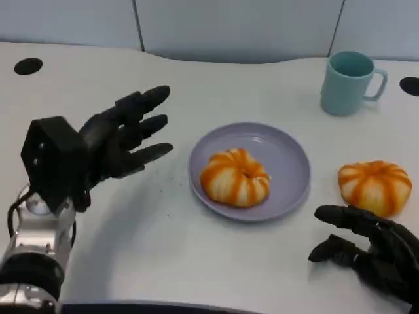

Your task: Grasp the bread from the table and place it into the plate.

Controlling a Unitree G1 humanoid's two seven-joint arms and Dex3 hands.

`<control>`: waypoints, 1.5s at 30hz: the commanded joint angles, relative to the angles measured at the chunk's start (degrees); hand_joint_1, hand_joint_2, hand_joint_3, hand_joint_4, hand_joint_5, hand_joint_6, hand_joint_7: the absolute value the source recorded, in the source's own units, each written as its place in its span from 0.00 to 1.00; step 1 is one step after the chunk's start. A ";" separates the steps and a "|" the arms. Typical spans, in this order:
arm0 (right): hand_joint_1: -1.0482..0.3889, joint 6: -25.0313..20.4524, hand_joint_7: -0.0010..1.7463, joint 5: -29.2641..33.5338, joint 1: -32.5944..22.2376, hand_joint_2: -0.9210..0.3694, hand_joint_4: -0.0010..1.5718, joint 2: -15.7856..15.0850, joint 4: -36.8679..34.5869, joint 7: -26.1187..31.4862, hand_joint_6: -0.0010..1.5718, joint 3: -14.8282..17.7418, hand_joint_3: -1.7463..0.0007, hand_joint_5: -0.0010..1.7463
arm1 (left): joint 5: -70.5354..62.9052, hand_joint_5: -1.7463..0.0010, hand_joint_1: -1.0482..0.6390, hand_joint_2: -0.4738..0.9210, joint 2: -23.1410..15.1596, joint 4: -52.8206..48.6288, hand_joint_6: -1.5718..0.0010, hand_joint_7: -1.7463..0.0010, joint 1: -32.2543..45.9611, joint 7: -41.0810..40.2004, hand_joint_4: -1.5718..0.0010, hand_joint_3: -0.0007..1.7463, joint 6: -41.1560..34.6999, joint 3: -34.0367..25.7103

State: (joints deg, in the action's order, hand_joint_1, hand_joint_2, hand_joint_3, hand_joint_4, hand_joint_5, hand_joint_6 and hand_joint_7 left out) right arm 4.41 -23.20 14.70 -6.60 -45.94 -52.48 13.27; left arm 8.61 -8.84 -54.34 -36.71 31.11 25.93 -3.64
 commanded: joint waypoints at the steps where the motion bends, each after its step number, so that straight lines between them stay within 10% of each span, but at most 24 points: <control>1: 0.44 0.05 0.22 0.25 -0.32 0.00 0.34 -0.54 -1.53 0.35 0.49 0.26 0.92 0.66 | 5.78 0.85 0.29 1.00 0.60 5.26 0.80 0.98 4.05 3.66 0.84 0.12 -5.96 -3.17; 16: 0.43 0.94 0.21 0.67 0.07 0.00 0.35 -0.68 -2.39 -0.05 0.50 0.05 0.92 0.66 | 20.86 0.75 0.29 1.00 2.67 25.64 0.68 0.95 18.03 5.79 0.67 0.15 -29.42 -9.99; 28: 0.42 1.07 0.20 0.56 0.07 0.00 0.35 -0.64 -2.51 -0.12 0.50 0.03 0.92 0.66 | 22.54 0.72 0.29 1.00 3.18 30.46 0.67 0.96 20.70 5.10 0.68 0.15 -34.35 -10.48; 33: 0.44 0.50 0.20 0.21 -0.13 0.00 0.35 -0.45 -1.97 -0.04 0.51 0.11 0.92 0.66 | 26.21 0.43 0.29 1.00 4.82 35.33 0.62 0.97 26.56 4.70 0.78 0.20 -40.11 -11.10; 45: 0.44 0.62 0.19 0.25 -0.25 0.00 0.35 -0.42 -1.77 0.29 0.52 0.15 0.92 0.65 | 27.23 0.32 0.31 1.00 5.44 36.84 0.60 0.96 28.52 4.13 0.76 0.23 -43.77 -12.40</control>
State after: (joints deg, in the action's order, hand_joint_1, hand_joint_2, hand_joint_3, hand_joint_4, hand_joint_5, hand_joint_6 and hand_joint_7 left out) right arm 5.42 -23.14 15.44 -6.74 -47.61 -52.80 13.29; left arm 35.39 -2.85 -18.25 -8.64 35.93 -17.54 -15.22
